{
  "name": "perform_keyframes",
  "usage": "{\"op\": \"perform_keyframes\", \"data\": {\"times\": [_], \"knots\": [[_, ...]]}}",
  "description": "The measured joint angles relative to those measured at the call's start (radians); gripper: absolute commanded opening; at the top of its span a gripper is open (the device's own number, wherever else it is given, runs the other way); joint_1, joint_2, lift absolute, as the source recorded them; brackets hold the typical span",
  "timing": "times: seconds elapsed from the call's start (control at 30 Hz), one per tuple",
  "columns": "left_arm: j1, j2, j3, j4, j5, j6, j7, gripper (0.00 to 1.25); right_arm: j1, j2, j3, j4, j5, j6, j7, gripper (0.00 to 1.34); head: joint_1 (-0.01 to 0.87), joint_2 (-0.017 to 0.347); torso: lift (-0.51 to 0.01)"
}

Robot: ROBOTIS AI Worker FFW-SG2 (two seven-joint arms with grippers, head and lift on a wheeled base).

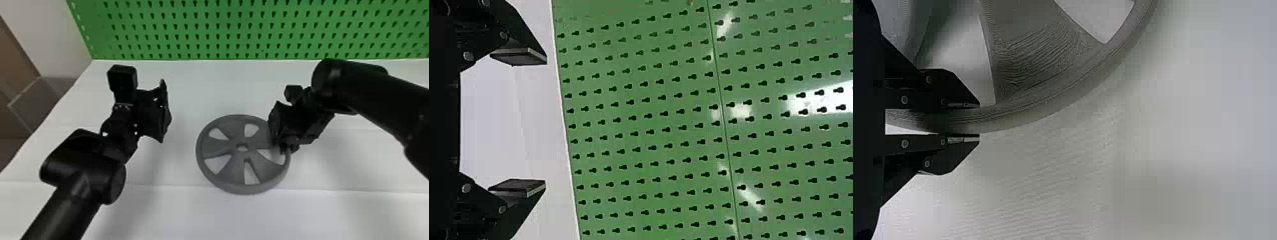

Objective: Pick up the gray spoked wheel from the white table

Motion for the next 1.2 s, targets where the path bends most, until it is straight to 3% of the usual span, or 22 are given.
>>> {"op": "perform_keyframes", "data": {"times": [0.47,0.6,1.07,1.2], "knots": [[0.003,0.001,0.002,0.000,0.005,0.000,0.000,0.87,-0.001,-0.003,0.005,-0.002,-0.004,0.003,0.000,0.22,0.779,0.095,-0.090],[0.008,0.001,0.005,0.000,0.007,0.000,0.000,0.87,0.000,-0.004,-0.028,-0.007,0.027,0.010,0.000,0.22,0.779,0.095,-0.090],[0.020,0.005,0.015,-0.009,0.016,0.000,0.000,0.87,0.013,-0.025,-0.360,-0.125,0.417,0.064,0.000,0.22,0.779,0.095,-0.090],[0.028,0.005,0.024,-0.016,0.018,0.000,0.000,0.87,0.025,-0.035,-0.453,-0.174,0.492,0.081,0.001,0.22,0.779,0.095,-0.090]]}}
